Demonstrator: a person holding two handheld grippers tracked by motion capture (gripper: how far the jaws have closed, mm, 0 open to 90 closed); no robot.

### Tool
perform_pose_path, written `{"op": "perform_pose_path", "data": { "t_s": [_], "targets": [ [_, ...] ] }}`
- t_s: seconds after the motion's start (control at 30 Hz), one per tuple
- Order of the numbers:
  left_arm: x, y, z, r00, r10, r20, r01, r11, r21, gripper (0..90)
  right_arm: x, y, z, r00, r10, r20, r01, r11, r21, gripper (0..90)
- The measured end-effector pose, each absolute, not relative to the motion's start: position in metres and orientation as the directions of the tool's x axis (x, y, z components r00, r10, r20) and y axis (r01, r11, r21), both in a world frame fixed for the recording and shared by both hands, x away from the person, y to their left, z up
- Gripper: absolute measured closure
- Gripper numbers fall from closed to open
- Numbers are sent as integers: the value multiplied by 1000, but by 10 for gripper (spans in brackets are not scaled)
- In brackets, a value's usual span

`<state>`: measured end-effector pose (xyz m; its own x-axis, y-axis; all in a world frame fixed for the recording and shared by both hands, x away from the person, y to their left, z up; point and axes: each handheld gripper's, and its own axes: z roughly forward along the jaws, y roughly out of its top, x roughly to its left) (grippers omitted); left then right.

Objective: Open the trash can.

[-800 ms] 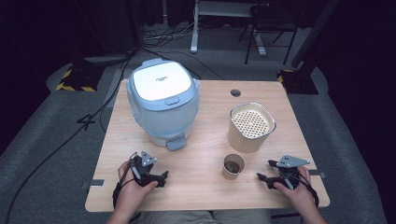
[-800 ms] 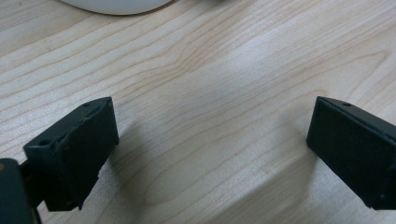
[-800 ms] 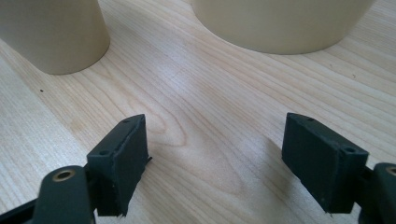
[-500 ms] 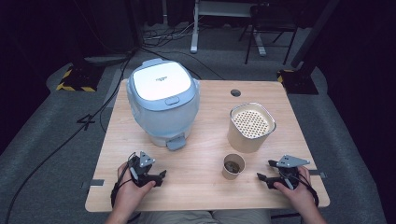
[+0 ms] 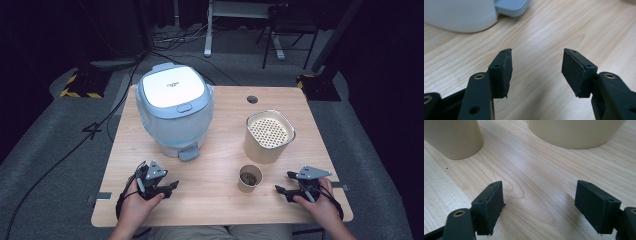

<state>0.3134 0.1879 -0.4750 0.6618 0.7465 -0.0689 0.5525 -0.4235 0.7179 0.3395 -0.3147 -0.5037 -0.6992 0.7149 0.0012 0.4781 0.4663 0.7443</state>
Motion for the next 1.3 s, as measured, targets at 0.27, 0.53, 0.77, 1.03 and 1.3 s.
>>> {"op": "perform_pose_path", "data": {
  "t_s": [0.27,0.53,0.77,1.03,1.3],
  "targets": [
    [311,183,-448,713,696,-79,494,-419,762,458,340,-315,-504,-690,724,-1,479,458,749,273],
    [316,186,-428,750,653,-108,450,-383,807,479,339,-315,-504,-690,723,-3,478,459,749,284],
    [324,185,-401,796,596,-107,380,-353,855,501,339,-315,-503,-696,718,0,476,461,749,292],
    [334,180,-376,829,552,-90,315,-326,891,523,339,-315,-503,-696,718,0,476,461,749,293],
    [351,181,-353,871,484,-84,236,-261,936,562,339,-315,-503,-696,718,0,476,461,749,293]
  ]
}}
